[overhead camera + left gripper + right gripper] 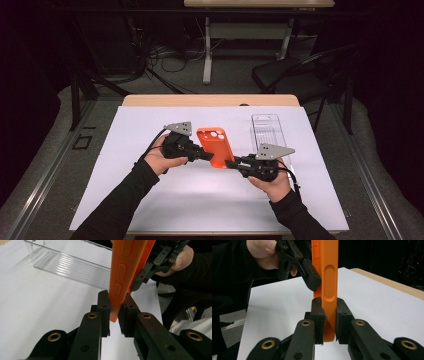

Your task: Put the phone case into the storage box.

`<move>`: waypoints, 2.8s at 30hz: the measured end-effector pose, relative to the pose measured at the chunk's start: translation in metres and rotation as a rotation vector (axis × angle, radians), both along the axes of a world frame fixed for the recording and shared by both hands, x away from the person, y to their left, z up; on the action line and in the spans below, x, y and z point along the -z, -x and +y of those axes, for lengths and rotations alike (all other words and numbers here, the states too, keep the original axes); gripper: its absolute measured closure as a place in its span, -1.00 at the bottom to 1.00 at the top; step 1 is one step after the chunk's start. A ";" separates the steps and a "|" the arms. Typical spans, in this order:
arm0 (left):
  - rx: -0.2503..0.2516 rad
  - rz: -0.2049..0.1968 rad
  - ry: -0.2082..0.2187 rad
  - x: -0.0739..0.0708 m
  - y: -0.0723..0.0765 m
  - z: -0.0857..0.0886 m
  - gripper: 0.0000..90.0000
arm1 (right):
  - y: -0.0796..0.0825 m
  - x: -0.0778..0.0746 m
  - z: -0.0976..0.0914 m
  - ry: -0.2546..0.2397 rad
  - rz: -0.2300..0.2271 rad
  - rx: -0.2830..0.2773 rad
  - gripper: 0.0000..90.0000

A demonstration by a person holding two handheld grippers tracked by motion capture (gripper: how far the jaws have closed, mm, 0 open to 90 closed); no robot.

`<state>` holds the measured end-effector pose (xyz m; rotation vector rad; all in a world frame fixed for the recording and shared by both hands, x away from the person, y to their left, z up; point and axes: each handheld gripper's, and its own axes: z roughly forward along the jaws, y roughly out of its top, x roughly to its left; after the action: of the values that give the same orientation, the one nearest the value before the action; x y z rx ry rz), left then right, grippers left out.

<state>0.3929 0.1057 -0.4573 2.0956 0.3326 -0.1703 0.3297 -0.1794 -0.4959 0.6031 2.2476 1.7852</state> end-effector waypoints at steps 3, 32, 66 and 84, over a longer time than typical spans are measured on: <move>-0.002 0.001 -0.003 0.000 0.000 0.000 0.80 | 0.000 0.000 0.000 0.002 -0.001 -0.001 0.79; -0.005 0.038 -0.013 0.000 -0.001 0.001 0.80 | 0.000 0.001 0.001 -0.004 0.010 0.004 0.78; -0.055 0.073 -0.056 0.001 -0.001 0.000 0.80 | 0.003 -0.002 0.002 -0.004 -0.011 0.065 0.25; -0.142 0.097 -0.112 -0.004 -0.001 -0.001 0.80 | 0.005 -0.012 -0.008 0.014 -0.024 0.138 0.14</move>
<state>0.3936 0.1048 -0.4537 2.1685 0.5591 -0.1732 0.3252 -0.1871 -0.4838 0.7117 2.1441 1.7003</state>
